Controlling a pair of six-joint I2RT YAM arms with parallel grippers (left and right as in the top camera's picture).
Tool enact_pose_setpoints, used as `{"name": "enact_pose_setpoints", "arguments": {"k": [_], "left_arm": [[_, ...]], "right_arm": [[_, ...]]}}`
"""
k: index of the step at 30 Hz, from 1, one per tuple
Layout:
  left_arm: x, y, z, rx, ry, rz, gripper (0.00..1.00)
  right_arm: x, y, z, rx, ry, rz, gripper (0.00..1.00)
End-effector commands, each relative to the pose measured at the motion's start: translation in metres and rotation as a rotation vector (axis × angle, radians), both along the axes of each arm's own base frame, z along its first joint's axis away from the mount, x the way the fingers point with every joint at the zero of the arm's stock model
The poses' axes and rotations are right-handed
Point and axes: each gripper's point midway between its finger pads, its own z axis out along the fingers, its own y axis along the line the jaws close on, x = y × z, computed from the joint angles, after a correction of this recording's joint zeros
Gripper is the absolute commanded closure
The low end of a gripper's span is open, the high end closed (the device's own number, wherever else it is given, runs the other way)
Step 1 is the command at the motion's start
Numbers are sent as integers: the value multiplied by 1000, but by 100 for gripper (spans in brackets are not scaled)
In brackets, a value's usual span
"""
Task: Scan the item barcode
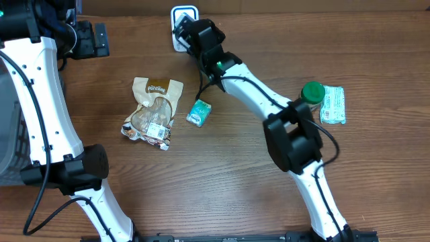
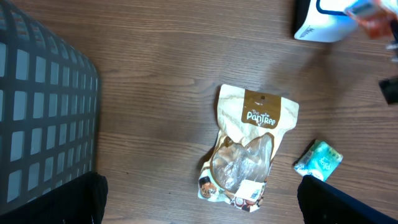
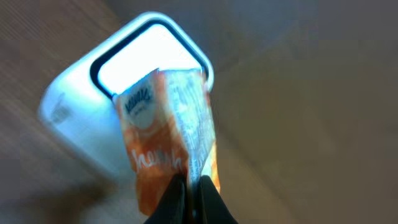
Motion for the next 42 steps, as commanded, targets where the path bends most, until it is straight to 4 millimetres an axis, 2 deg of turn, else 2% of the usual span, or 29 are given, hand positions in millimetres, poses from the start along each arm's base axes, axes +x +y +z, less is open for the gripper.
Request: {"name": "enact_pose_setpoints", "arguments": {"k": [1, 4, 7, 14, 17, 22, 25, 28, 35, 36, 39, 42], "left_arm": [[1, -1, -1, -2, 3, -15, 0], [1, -1, -1, -2, 3, -15, 0], [1, -1, -1, -2, 3, -15, 1], [1, -1, -1, -2, 3, -15, 0], [1, -1, -1, -2, 3, -15, 0], [1, -1, -1, -2, 3, -15, 0], [1, -1, -1, -2, 3, -15, 0], [1, -1, -1, -2, 3, -15, 0], [1, -1, -1, -2, 3, -15, 0], [1, -1, -1, -2, 3, -15, 1], [1, -1, -1, -2, 3, -15, 0], [1, -1, -2, -2, 3, -15, 1]], "right_arm": [[-33, -23, 139, 489, -30, -228, 96], [-67, -48, 148, 574, 111, -333, 96], [-98, -86, 136, 560, 255, -467, 96], [-166, -191, 61, 345, 602, -842, 96], [-184, -223, 32, 283, 688, -937, 96], [-204, -259, -12, 234, 788, -1040, 96], [-208, -272, -29, 225, 805, -1065, 96], [-211, -281, -36, 224, 815, -1088, 96], [-207, -312, -32, 195, 759, -1159, 95], [-207, -315, -32, 194, 755, -1167, 91], [-204, -320, -32, 203, 749, -1168, 69], [-200, -319, -30, 195, 743, -1136, 42]]}}
